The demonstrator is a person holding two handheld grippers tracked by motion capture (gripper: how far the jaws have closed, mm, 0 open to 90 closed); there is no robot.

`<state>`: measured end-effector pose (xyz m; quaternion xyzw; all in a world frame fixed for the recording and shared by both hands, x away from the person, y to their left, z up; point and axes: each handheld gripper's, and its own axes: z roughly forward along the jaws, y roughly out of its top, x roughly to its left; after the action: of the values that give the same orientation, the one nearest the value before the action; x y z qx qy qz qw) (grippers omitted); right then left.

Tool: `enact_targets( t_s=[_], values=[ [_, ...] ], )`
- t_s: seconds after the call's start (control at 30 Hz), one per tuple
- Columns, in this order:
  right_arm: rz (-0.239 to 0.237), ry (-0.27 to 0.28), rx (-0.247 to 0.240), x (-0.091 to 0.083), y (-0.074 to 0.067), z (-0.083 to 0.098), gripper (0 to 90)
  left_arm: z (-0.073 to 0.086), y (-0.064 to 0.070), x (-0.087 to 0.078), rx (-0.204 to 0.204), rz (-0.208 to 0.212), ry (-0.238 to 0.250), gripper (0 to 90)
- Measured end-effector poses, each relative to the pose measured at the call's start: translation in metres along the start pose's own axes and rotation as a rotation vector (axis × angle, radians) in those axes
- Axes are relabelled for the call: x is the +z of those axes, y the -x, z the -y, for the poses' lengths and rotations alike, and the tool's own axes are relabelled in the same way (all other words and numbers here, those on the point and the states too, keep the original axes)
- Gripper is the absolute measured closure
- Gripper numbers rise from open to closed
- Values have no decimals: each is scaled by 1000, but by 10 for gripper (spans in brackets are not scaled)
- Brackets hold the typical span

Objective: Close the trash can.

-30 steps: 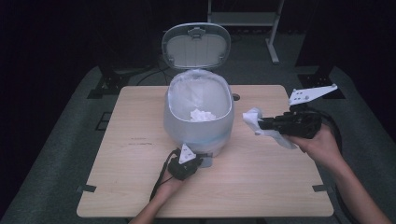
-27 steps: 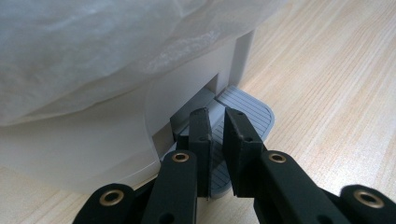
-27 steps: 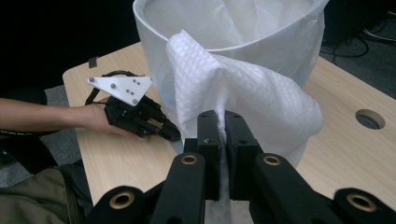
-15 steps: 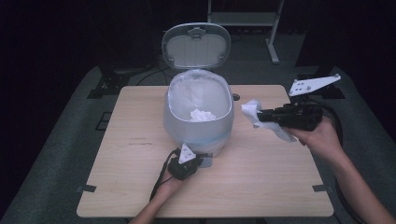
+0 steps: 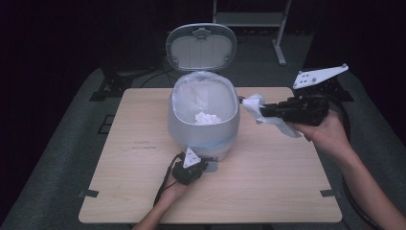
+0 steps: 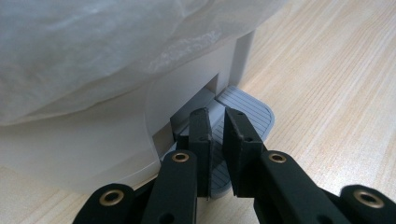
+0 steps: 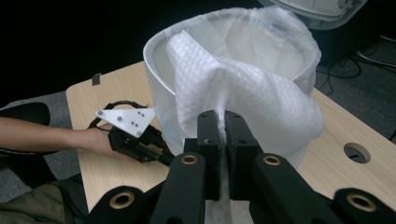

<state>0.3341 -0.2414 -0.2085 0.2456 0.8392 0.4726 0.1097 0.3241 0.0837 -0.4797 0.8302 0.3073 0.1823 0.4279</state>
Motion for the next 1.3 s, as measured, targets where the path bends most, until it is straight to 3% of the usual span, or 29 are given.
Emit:
enact_targets(
  t_s=[0.6, 1.3],
  values=[
    [8, 12, -43, -4, -7, -34, 855, 0, 0, 0, -5, 2, 3, 815],
    [-14, 23, -84, 8, -13, -67, 855, 0, 0, 0, -4, 3, 0, 815]
  ],
)
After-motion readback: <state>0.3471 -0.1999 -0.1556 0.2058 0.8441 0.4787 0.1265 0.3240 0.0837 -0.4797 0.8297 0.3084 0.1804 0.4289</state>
